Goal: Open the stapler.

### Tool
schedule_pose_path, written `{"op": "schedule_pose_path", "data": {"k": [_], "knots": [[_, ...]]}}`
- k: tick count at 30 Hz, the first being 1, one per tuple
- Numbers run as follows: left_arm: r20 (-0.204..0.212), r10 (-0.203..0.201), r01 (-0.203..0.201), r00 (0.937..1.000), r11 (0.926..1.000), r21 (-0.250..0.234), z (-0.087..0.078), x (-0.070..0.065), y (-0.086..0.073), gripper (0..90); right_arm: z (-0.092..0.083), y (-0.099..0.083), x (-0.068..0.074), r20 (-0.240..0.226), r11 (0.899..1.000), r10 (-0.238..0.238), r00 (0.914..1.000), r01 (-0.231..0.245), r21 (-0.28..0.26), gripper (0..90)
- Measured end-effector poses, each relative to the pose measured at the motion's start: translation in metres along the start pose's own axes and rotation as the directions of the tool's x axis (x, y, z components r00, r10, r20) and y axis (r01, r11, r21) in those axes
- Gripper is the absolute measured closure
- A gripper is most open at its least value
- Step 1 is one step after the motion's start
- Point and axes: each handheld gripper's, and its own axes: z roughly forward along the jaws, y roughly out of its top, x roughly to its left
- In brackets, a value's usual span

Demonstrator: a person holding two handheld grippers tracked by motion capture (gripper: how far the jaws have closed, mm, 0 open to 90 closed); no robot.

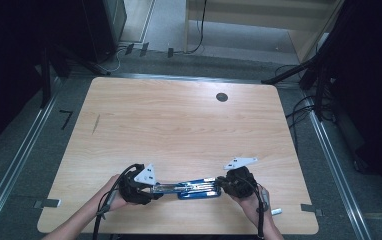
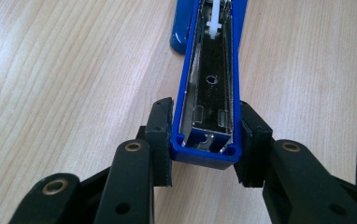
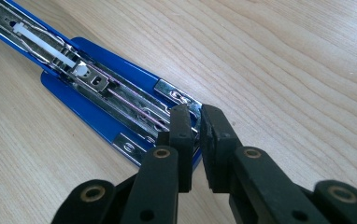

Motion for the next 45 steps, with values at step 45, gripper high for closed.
{"op": "schedule_pose_path", "data": {"k": [45], "knots": [[-0.014,0.02,-0.019,0.9997,0.9993,0.033,0.002,0.002,0.001,63.8,0.04,0.037,0.077,-0.148,0.991,-0.106,0.9833,0.091,-0.102,77.2]]}}
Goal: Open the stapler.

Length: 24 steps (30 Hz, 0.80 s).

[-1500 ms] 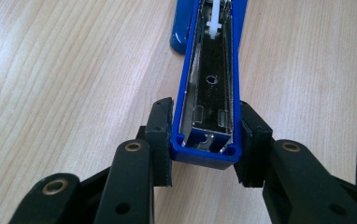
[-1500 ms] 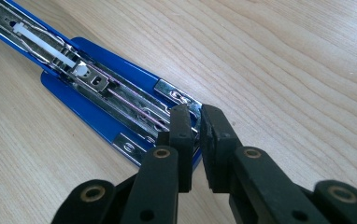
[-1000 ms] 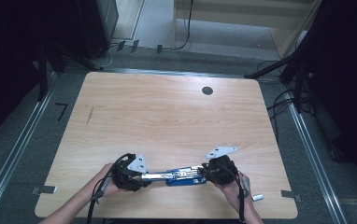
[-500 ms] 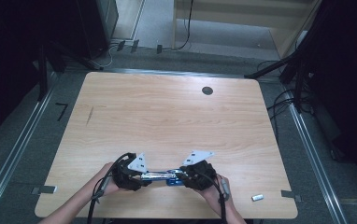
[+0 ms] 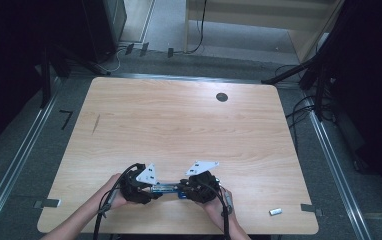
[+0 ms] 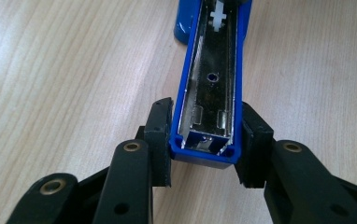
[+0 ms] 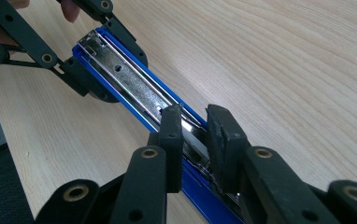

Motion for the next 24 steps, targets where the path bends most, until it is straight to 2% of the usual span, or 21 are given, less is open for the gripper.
{"op": "schedule_pose_path", "data": {"k": [3,6,8,12,13,15,24], "knots": [[-0.001,-0.007,0.007,1.0,0.9999,-0.008,-0.003,-0.001,0.002,59.2,0.0,-0.001,0.0,0.002,1.0,0.013,0.9999,-0.013,0.003,77.6],[-0.01,-0.017,0.017,0.9998,0.9993,-0.035,-0.011,-0.001,0.003,55.2,0.003,-0.003,0.001,0.007,1.0,0.002,1.0,-0.002,0.006,78.1],[-0.025,-0.025,0.023,0.9994,0.998,-0.059,-0.016,-0.002,0.002,56.0,0.003,-0.003,0.001,0.008,1.0,-0.004,1.0,0.003,0.006,78.1],[-0.043,-0.023,0.021,0.9988,0.9984,-0.053,-0.015,-0.005,0.002,59.5,0.003,-0.002,0.001,0.008,1.0,-0.007,0.9999,0.007,0.007,78.0],[-0.067,-0.01,0.008,0.9977,0.9994,-0.034,-0.012,-0.009,0.002,63.6,0.003,-0.002,0.001,0.008,1.0,-0.007,0.9999,0.006,0.01,78.0],[-0.078,-0.007,0.004,0.9969,0.9994,-0.035,-0.011,-0.011,0.002,63.9,0.003,-0.002,0.001,0.008,1.0,-0.003,1.0,0.003,0.014,78.0],[-0.088,-0.015,0.011,0.996,0.9991,-0.04,-0.01,-0.013,0.001,64.1,0.002,-0.001,0.0,0.007,1.0,-0.006,1.0,0.006,0.013,77.5]]}}
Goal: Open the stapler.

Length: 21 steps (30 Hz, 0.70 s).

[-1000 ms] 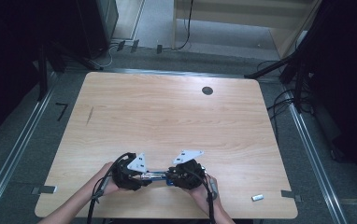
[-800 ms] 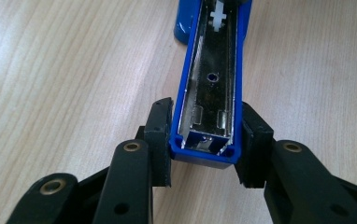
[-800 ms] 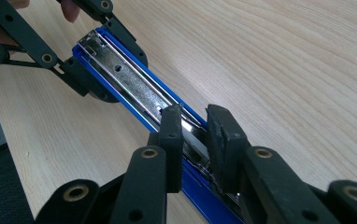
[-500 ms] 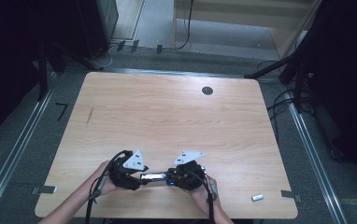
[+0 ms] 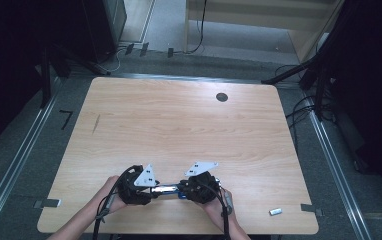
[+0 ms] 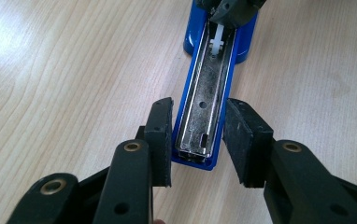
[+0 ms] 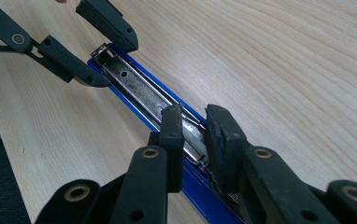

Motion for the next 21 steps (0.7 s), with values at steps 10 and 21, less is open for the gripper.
{"op": "schedule_pose_path", "data": {"k": [10,21], "knots": [[-0.009,-0.007,0.007,0.9999,0.9999,-0.009,0.001,-0.001,-0.001,63.9,-0.023,-0.006,-0.017,0.026,1.0,0.028,0.9993,-0.029,0.001,59.4],[-0.013,-0.026,0.026,0.9996,0.9995,-0.017,0.001,0.0,-0.001,63.3,-0.058,-0.016,-0.041,0.103,0.998,0.043,0.9938,-0.048,0.046,26.6]]}}
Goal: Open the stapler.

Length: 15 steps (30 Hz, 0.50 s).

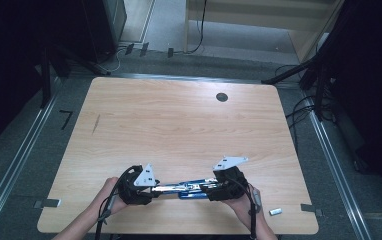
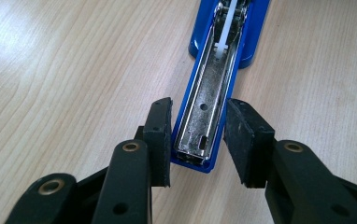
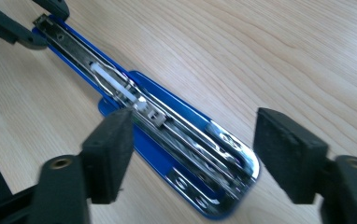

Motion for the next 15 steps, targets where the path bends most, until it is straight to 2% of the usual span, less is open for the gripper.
{"op": "schedule_pose_path", "data": {"k": [1,6,15], "knots": [[-0.002,-0.006,0.006,1.0,1.0,-0.005,0.0,0.0,0.0,63.1,-0.005,-0.002,-0.004,0.007,1.0,-0.006,1.0,0.005,0.023,21.8],[-0.005,-0.01,0.01,0.9999,0.9999,-0.008,0.001,0.0,-0.001,62.8,-0.017,-0.009,-0.013,0.015,0.999,-0.013,0.9998,0.012,0.031,15.6],[-0.019,-0.011,0.01,0.9998,0.9998,-0.019,0.0,-0.002,-0.001,62.5,-0.042,-0.026,-0.028,0.007,0.999,-0.001,1.0,0.001,0.036,12.3]]}}
